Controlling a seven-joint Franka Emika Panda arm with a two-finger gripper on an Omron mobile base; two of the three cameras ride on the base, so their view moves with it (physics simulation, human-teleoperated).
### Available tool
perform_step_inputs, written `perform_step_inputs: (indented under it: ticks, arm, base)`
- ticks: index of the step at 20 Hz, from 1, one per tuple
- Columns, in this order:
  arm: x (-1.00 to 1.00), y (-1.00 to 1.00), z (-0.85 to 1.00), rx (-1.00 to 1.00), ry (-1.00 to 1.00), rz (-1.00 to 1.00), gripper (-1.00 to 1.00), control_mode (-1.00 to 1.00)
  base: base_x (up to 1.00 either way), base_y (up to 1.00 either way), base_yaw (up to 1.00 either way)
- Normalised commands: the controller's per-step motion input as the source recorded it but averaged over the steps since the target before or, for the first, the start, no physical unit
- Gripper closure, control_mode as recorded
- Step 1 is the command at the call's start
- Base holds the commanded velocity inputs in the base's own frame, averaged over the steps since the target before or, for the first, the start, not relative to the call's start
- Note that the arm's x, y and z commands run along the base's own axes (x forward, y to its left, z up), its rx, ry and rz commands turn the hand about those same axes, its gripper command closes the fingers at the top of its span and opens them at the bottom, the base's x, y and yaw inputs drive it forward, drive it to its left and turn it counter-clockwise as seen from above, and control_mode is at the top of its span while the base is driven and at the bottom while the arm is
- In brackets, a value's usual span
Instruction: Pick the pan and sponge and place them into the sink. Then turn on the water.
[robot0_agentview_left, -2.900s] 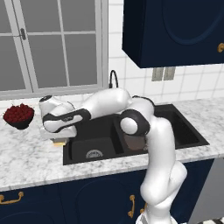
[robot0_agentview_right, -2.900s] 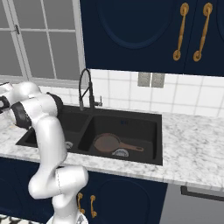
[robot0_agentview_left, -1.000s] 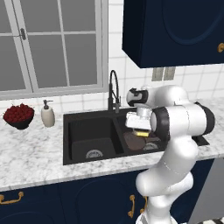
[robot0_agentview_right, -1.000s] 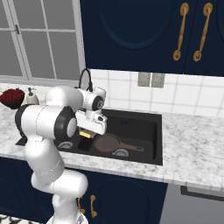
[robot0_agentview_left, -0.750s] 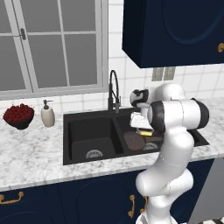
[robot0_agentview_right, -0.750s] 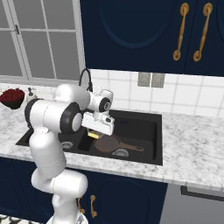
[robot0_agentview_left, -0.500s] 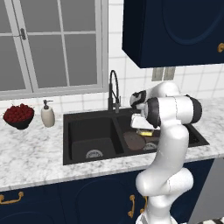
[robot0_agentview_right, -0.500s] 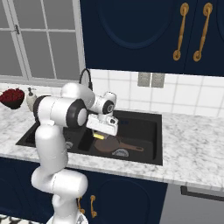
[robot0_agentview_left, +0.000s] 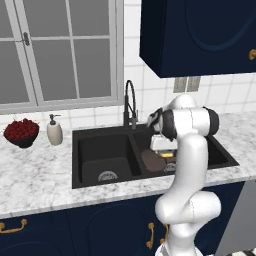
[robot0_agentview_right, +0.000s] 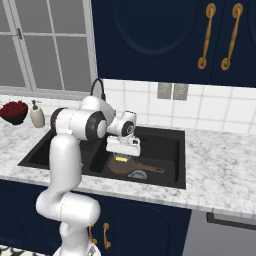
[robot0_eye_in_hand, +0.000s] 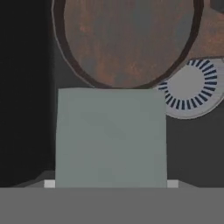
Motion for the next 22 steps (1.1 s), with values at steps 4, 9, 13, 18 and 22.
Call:
perform_step_inputs:
  ticks: [4, 9, 13, 18, 22]
  arm:
    - [0.12, -0.3, -0.48, 0.0, -0.16, 0.12, 1.0, -1.0]
    - [0.53, -0.15, -0.21, 0.0, -0.1, 0.05, 1.0, -1.0]
    - [0.74, 0.0, -0.18, 0.03, -0.04, 0.0, 1.0, -1.0]
    - [0.45, -0.04, -0.38, 0.01, -0.06, 0.0, 1.0, -1.0]
    - [0.31, -0.02, -0.43, 0.0, -0.05, 0.0, 1.0, -1.0]
  base:
    - [0.0, 0.0, 0.0]
    - [0.0, 0.0, 0.0]
    - [0.0, 0.0, 0.0]
    - [0.0, 0.0, 0.0]
    - [0.0, 0.0, 0.0]
